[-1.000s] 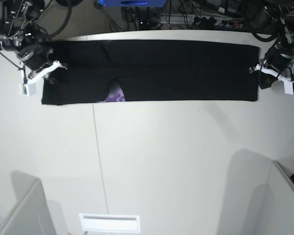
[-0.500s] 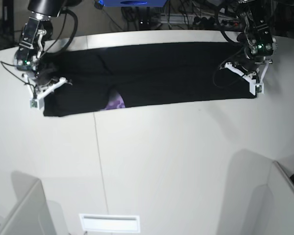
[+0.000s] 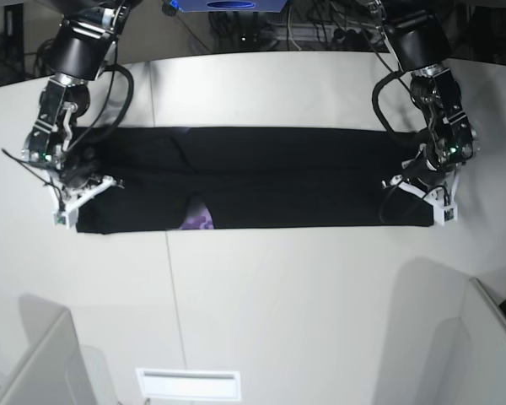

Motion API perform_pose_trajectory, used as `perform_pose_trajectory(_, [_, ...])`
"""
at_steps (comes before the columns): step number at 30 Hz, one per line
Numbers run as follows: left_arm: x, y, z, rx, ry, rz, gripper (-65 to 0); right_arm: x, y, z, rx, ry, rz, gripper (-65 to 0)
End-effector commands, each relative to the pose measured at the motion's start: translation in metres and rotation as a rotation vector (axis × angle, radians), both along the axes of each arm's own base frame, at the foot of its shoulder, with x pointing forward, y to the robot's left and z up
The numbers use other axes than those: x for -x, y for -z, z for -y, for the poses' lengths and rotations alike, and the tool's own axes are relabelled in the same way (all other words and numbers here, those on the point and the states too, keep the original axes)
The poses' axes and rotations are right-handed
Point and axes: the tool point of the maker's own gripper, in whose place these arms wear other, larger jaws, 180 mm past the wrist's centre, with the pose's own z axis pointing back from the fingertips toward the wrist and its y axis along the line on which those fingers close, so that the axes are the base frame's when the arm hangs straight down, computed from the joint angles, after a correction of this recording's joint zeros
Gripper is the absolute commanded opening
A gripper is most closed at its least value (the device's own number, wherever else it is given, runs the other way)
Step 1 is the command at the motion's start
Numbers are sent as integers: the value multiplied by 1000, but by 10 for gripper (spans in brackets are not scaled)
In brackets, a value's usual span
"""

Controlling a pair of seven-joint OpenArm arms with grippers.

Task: Fold the T-shirt properly
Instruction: 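Grasp both ends of the folded strip with both grippers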

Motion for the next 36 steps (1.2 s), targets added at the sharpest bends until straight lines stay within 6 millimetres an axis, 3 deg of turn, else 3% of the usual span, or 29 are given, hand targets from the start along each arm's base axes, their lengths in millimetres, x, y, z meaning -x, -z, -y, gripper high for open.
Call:
perform_pose_trajectory(1, [-19, -25, -9, -30, 1, 76, -650, -13, -18, 7, 22, 6, 46, -650])
perform_pose_trajectory(5, [-26, -67, -14, -75, 17, 129, -650, -22, -51, 6, 59, -12, 128, -650])
perform_pose_trajectory(7, [-23, -100, -26, -120, -9, 197, -650, -23, -65, 7, 83, -18, 169, -650])
perform_pose_trajectory(9, [-9, -129, -48, -165, -76, 249, -650, -24, -85, 8, 113, -25, 218, -650])
perform_pose_trajectory(12, [15, -154, -61, -190, -74, 286, -650, -14, -110, 7, 165, -41, 273, -650])
perform_pose_trajectory(16, [52, -149, -74, -112, -90, 308, -650, 3, -124, 0, 193, -55, 310, -650])
perform_pose_trajectory(21, [91, -132, -87, -83, -137, 266, -650, 19, -112, -9, 155, -65, 282, -650])
perform_pose_trajectory(26, [99, -124, -89, -90, -149, 284, -291, 26, -106, -21, 77, -77, 280, -650])
perform_pose_trajectory(29, [101, -104, -93, -39, -177, 255, -104, 27, -105, -21, 75, -77, 275, -650])
perform_pose_trajectory(31, [94, -91, -90, 7, -180, 242, -61, 29, -103, -21, 75, -77, 270, -650])
perform_pose_trajectory(36, [73, -55, -71, 122, -157, 194, -97, 35, -98, -21, 74, -78, 250, -650])
